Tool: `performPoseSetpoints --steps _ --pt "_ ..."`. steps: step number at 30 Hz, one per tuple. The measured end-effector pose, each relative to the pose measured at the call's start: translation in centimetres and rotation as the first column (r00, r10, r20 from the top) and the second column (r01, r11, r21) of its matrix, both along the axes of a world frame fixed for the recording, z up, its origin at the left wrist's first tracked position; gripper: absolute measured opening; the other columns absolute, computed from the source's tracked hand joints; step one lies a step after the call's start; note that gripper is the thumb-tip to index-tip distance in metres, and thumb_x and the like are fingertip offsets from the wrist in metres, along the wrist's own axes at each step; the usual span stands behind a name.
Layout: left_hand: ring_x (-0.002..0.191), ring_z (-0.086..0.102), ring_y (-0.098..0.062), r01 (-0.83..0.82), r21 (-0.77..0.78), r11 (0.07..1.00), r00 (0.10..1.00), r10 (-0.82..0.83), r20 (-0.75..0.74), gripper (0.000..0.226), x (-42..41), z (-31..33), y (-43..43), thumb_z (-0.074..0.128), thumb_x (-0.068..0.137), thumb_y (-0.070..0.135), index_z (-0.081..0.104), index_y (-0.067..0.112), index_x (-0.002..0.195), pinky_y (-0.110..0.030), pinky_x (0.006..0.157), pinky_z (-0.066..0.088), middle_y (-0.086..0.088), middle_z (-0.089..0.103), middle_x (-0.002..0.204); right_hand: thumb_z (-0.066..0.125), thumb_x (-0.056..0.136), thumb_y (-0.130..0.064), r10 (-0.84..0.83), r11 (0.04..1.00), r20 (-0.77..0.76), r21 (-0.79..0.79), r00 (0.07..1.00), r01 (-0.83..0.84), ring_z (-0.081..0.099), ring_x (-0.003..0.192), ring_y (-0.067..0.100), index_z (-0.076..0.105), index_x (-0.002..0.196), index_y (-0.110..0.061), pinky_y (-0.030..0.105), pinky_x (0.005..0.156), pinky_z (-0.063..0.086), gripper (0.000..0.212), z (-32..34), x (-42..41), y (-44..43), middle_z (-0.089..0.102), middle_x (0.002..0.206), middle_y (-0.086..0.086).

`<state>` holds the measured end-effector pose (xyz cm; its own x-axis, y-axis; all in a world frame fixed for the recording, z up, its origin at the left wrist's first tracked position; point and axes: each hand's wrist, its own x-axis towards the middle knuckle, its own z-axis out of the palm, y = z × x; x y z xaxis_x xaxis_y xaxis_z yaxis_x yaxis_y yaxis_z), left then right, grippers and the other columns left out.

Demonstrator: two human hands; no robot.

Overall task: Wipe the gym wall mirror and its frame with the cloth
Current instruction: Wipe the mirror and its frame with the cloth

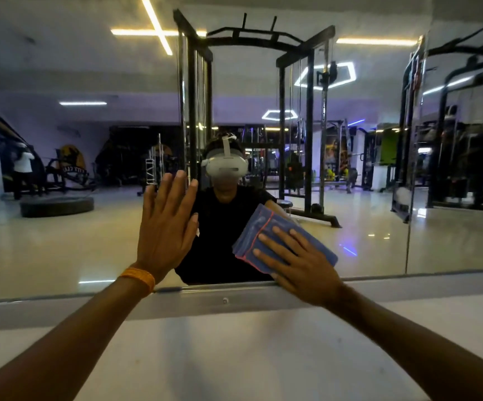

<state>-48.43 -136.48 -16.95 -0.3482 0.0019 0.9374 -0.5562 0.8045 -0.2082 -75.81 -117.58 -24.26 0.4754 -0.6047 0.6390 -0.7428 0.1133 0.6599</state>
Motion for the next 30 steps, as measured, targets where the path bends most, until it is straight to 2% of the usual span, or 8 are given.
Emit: performPoseSetpoints --steps 3,8,13,15,19,21,26,30 --pt "0.16 0.006 -0.035 0.03 -0.002 1.0 0.999 -0.03 0.034 0.064 0.1 -0.7 0.2 0.033 0.107 0.037 0.022 0.01 0.164 -0.064 0.126 0.011 -0.014 0.008 0.173 0.028 0.11 -0.045 -0.011 0.999 -0.007 -0.038 1.0 0.01 0.02 0.157 0.036 0.027 0.162 -0.023 0.059 0.123 0.022 0.056 2.9 -3.9 3.5 0.024 0.169 0.012" --pt "0.16 0.007 -0.035 0.034 0.016 0.999 0.999 -0.035 0.042 0.064 -0.9 -1.0 0.9 0.031 0.107 0.038 0.025 0.011 0.163 -0.063 0.126 0.01 -0.014 0.01 0.173 0.032 0.11 -0.037 0.108 0.901 0.54 -0.408 0.835 0.148 0.009 0.158 0.041 0.02 0.164 -0.014 0.065 0.125 0.011 0.06 4.8 -3.6 4.5 0.011 0.171 0.015" --pt "0.16 0.007 -0.035 0.028 -0.03 0.999 0.995 -0.026 0.094 0.062 -2.8 0.2 2.0 0.028 0.108 0.04 0.025 0.011 0.163 -0.062 0.127 0.01 -0.014 0.011 0.173 0.029 0.111 -0.044 0.02 0.999 0.061 0.027 0.998 -0.022 0.017 0.157 0.035 0.029 0.162 -0.025 0.054 0.126 0.015 0.055 -1.8 -2.3 2.4 0.025 0.17 0.009" --pt "0.16 0.006 -0.034 0.023 -0.016 1.0 0.996 -0.021 0.086 0.063 -3.3 0.1 2.3 0.028 0.108 0.04 0.024 0.012 0.164 -0.061 0.127 0.01 -0.014 0.01 0.173 0.03 0.111 -0.046 0.007 0.998 -0.038 0.06 0.999 -0.005 0.02 0.157 0.032 0.034 0.161 -0.025 0.052 0.126 0.018 0.054 -0.5 -4.5 4.3 0.026 0.169 0.007" --pt "0.16 0.004 -0.033 0.025 0.005 1.0 0.997 -0.025 0.067 0.063 -3.2 -1.1 2.2 0.031 0.107 0.038 0.023 0.012 0.164 -0.062 0.127 0.01 -0.013 0.009 0.173 0.026 0.111 -0.041 -0.054 0.98 0.301 -0.164 0.952 0.108 0.018 0.157 0.04 0.03 0.161 -0.015 0.066 0.121 0.023 0.057 2.5 -8.2 8.2 0.023 0.169 0.016" --pt "0.16 0.004 -0.034 0.021 0.01 1.0 0.998 -0.022 0.054 0.064 -3.3 -1.7 2.5 0.032 0.107 0.037 0.023 0.011 0.164 -0.061 0.127 0.009 -0.014 0.009 0.173 0.025 0.112 -0.042 0.017 0.953 0.449 -0.276 0.893 0.121 0.008 0.159 0.037 0.026 0.162 -0.014 0.059 0.128 0.007 0.057 1.1 -6.3 7.4 0.018 0.17 0.016" --pt "0.16 0.005 -0.036 0.016 0.034 0.999 0.999 -0.017 0.027 0.066 -4.1 -2.3 3.2 0.036 0.105 0.036 0.023 0.009 0.164 -0.065 0.125 0.012 -0.015 0.008 0.173 0.035 0.11 -0.043 0.004 0.999 0.079 0.046 0.997 -0.008 0.012 0.159 0.032 0.026 0.163 -0.025 0.05 0.128 0.011 0.057 -3.3 -3.5 4.4 0.018 0.172 0.007" --pt "0.16 0.007 -0.037 0.022 -0.012 1.0 0.995 -0.021 0.098 0.064 -4.1 -2.9 3.3 0.033 0.106 0.037 0.023 0.009 0.163 -0.067 0.124 0.014 -0.016 0.008 0.173 0.029 0.112 -0.037 0.065 0.975 0.217 -0.219 0.974 -0.017 0.005 0.16 0.028 0.032 0.159 -0.015 0.058 0.125 0.017 0.052 0.9 -7.0 7.1 0.01 0.172 0.007"
